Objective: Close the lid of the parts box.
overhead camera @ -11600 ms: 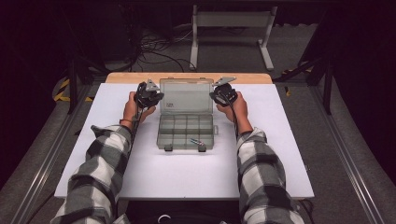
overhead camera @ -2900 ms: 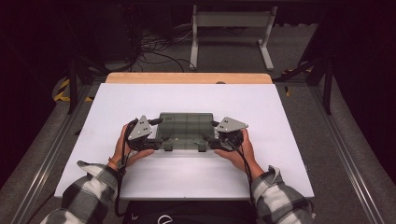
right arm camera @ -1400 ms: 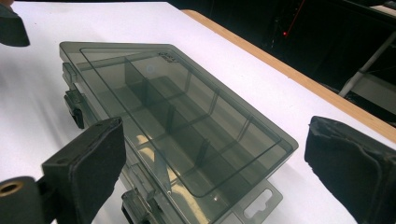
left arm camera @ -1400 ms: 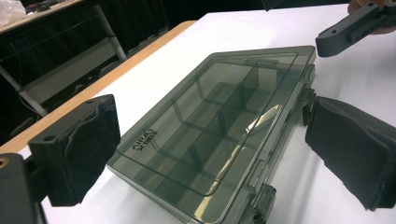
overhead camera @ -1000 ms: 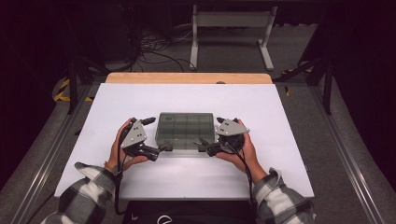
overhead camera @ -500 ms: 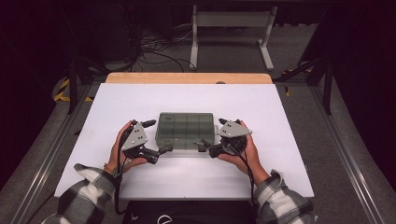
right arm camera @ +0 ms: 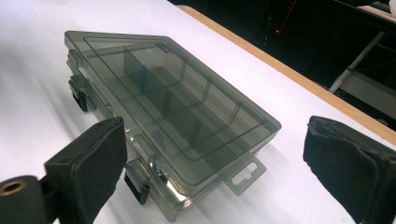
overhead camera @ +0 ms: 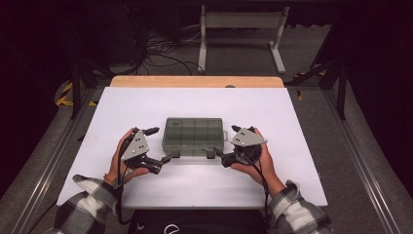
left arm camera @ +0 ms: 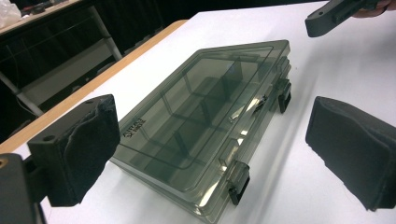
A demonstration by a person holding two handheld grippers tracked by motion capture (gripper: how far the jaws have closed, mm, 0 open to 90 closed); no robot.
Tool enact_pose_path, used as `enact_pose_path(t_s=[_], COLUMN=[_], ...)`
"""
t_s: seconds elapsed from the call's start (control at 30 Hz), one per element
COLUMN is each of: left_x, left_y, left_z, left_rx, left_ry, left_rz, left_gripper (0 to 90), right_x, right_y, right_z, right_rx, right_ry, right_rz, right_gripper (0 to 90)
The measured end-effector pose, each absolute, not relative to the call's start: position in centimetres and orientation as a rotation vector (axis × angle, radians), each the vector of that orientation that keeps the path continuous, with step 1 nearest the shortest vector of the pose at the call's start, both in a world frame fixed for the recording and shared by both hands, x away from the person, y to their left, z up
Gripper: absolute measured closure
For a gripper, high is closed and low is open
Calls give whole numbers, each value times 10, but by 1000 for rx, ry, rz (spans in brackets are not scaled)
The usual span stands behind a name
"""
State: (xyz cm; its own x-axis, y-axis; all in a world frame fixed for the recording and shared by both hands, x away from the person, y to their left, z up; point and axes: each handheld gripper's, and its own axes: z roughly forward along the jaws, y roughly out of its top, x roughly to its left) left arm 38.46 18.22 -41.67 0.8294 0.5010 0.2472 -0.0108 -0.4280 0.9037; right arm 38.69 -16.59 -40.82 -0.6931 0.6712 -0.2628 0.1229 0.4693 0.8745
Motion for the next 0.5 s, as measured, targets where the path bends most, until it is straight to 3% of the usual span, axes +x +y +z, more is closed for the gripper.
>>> enact_pose_path(t_s=[0.5], left_x=[376], left_y=[188], left_z=[-418], left_rx=[1949], left_ry=[361], left_rz=[610], left_gripper=[36], right_x=[379], right_y=[-173], right_z=[-407], right_rx=[646], right_ry=[2117], right_rz=[1178], right_gripper=[65])
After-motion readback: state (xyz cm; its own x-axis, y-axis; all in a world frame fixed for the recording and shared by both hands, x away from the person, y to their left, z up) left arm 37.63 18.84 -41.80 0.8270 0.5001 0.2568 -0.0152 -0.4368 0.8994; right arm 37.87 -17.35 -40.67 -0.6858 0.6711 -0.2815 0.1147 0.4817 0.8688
